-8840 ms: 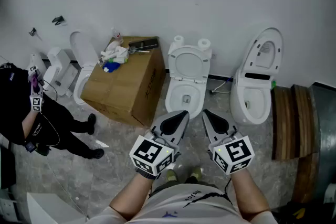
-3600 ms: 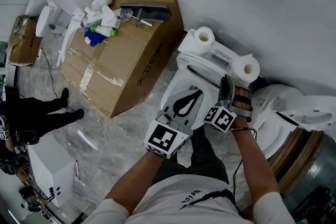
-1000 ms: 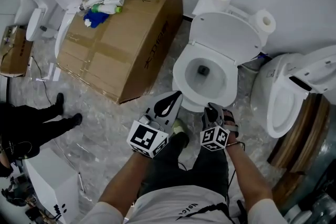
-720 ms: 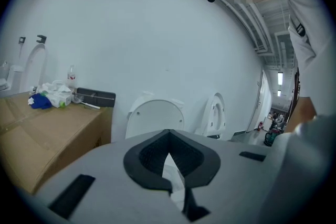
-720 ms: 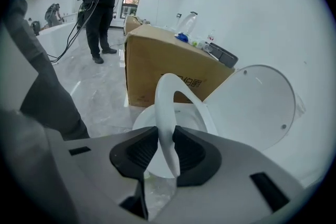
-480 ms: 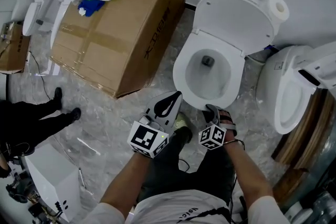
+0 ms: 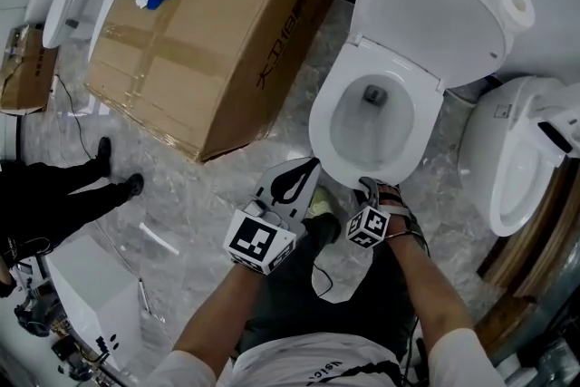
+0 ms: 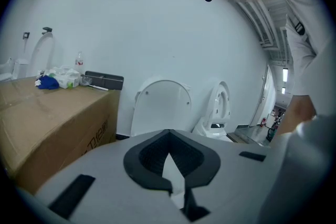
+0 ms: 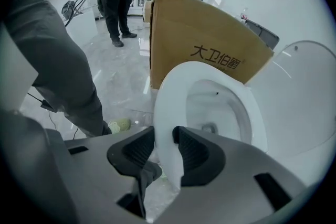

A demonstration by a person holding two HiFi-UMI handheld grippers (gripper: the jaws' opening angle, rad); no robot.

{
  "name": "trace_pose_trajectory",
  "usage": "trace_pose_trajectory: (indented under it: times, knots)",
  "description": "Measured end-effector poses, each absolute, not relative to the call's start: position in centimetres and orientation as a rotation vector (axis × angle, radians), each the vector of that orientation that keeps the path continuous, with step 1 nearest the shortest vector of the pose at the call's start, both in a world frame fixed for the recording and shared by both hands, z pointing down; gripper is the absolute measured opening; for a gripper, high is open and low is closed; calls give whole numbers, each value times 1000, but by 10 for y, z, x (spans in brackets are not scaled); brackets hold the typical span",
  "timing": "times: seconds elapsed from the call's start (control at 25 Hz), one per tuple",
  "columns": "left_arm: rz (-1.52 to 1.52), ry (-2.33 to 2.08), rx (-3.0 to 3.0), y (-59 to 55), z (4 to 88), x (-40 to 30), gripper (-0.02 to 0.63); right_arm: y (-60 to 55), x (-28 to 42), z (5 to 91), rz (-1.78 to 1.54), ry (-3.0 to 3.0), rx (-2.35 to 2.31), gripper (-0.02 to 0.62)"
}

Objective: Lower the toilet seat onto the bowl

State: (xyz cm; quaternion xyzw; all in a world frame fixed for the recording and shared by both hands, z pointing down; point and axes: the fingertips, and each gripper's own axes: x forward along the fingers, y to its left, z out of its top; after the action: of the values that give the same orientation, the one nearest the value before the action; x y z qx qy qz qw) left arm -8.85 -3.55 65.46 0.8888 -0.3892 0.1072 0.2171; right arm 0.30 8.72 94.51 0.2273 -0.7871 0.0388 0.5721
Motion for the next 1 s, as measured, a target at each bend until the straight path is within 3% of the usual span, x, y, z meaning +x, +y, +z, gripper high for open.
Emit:
trace_pose_trajectory:
  times: [0.52,1.0]
  knots:
    - [317,-1061,2436,-37,687,-90,8,92,2,1019,167,-1768,477,150]
    - [309,-1010,2446,-35,692,-70,8,85,-4,992,222,-1820,549,133]
